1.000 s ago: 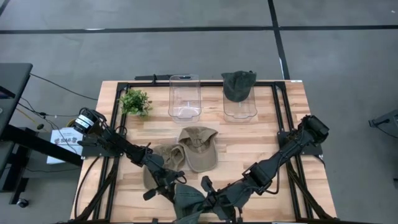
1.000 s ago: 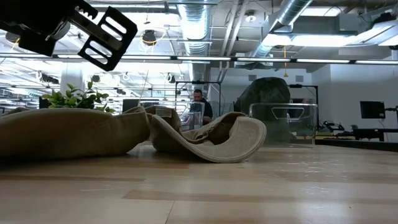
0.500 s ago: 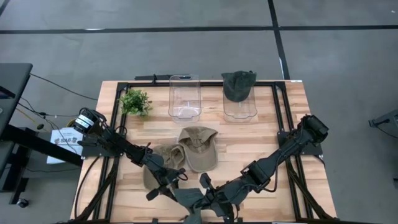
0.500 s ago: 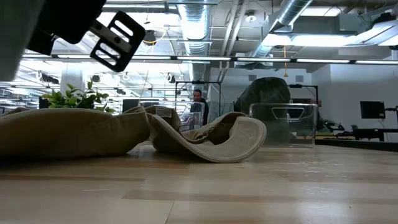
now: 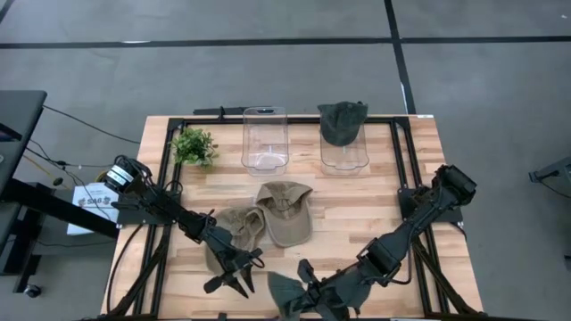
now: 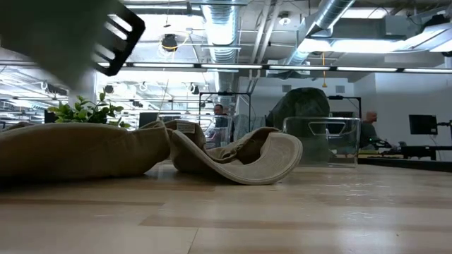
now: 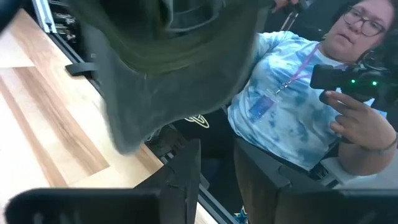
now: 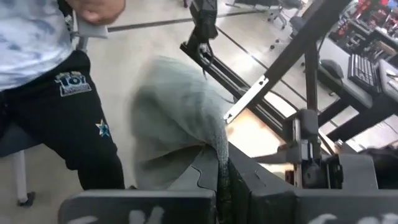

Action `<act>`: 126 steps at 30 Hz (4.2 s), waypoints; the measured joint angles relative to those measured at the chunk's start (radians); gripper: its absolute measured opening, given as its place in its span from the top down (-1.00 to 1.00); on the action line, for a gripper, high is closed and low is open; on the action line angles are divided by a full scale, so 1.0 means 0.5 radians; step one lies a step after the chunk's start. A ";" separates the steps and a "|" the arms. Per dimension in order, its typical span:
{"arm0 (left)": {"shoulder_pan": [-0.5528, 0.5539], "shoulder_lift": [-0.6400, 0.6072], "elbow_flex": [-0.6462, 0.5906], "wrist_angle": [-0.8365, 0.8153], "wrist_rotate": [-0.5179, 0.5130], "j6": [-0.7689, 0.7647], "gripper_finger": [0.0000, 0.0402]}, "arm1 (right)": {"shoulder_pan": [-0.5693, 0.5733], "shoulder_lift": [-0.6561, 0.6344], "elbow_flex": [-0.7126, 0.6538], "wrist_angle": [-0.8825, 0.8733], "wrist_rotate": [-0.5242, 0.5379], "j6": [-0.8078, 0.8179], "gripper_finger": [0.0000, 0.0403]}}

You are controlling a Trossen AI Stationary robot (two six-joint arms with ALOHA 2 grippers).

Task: Pick & Place hat
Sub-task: Put the black cap into the right transparent bin

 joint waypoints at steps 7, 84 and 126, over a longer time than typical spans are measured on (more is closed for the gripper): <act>0.002 0.000 0.000 -0.002 -0.005 -0.009 0.53 | 0.103 -0.115 0.000 -0.109 0.153 0.090 1.00; 0.409 -1.140 -0.232 -0.473 -0.543 0.289 0.53 | -2.003 -1.054 -0.001 -1.922 0.607 -0.125 1.00; 0.861 -1.192 -0.275 -0.483 -0.544 0.279 0.53 | -2.850 -0.603 -0.001 -1.672 -0.522 -0.797 1.00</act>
